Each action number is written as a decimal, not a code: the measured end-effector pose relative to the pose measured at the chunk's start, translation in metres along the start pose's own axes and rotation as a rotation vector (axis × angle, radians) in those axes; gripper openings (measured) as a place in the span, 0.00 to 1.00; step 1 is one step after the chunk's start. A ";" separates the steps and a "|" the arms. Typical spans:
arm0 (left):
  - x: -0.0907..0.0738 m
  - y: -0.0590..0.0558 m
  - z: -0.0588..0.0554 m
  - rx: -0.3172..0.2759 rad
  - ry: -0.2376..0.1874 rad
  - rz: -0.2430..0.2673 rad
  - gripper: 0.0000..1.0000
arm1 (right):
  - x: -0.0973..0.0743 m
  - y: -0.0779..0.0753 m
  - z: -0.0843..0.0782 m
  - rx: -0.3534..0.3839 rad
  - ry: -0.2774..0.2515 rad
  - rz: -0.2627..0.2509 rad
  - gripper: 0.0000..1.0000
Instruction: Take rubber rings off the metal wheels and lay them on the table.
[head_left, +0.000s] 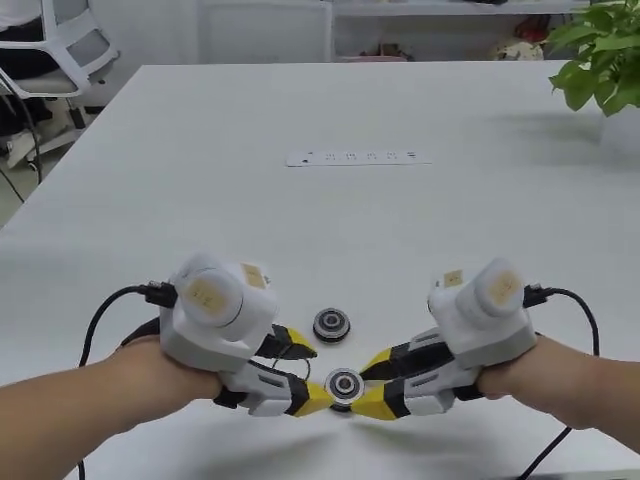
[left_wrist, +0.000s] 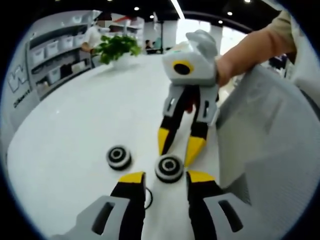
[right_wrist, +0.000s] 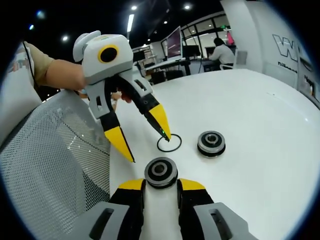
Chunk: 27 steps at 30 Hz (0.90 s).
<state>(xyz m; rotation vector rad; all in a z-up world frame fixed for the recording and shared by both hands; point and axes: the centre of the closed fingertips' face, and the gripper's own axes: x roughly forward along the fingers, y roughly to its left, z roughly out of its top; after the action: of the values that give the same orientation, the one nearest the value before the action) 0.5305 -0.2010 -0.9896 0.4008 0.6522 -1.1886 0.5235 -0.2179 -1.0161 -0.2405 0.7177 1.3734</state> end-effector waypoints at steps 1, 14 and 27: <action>0.002 0.000 0.001 0.001 -0.001 -0.001 0.32 | 0.000 0.000 0.000 -0.004 0.001 -0.002 0.23; 0.019 -0.008 0.001 0.025 0.010 -0.023 0.22 | 0.001 -0.001 -0.003 -0.029 -0.001 -0.008 0.21; 0.022 -0.004 0.001 0.035 -0.015 0.012 0.14 | 0.000 -0.001 -0.005 -0.070 0.006 -0.014 0.18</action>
<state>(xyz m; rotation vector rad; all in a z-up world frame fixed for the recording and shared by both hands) 0.5320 -0.2192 -1.0032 0.4241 0.6162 -1.1921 0.5228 -0.2212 -1.0201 -0.3044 0.6723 1.3861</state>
